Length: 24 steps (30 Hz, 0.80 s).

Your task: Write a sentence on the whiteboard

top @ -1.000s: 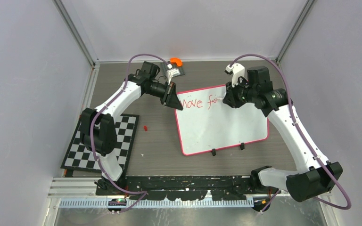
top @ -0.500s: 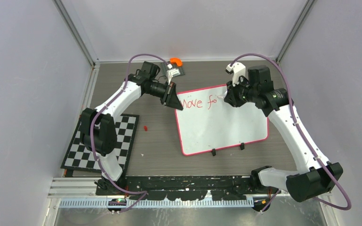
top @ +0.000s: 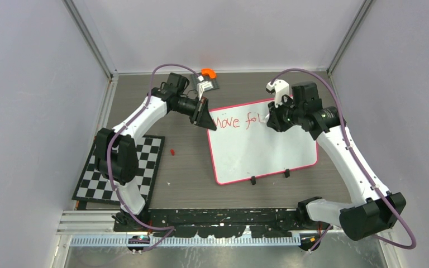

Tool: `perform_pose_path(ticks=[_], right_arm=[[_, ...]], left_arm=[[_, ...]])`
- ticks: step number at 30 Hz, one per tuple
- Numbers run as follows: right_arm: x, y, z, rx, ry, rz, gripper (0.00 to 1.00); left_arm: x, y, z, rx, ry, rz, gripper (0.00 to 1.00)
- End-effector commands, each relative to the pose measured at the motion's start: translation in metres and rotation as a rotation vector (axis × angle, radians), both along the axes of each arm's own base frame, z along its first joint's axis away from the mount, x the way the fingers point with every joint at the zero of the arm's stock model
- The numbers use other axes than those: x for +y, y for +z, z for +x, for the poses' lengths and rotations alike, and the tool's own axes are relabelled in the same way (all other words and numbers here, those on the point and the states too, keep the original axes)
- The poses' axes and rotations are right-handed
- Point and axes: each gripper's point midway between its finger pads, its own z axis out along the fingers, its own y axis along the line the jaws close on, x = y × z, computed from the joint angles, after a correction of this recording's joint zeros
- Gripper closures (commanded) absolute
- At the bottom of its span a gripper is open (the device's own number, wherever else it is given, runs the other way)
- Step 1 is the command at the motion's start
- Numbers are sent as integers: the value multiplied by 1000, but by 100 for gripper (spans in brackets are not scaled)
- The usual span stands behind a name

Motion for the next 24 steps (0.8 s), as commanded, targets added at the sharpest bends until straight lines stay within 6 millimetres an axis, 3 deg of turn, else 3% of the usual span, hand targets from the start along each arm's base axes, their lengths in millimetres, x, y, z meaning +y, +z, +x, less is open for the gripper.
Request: perform_pose_path(ticks=[1,16,24], right_arm=[[-2,3,-8,-10,19,1,100],[0,22,14,-73,-27,16,100],[-10,28,21,-91,-63,3,100]], left_arm=[[0,2,2,-21,9,10,100],[0,0,1,-15,8,14,100],[-1,0,1,-14,7,15,100]])
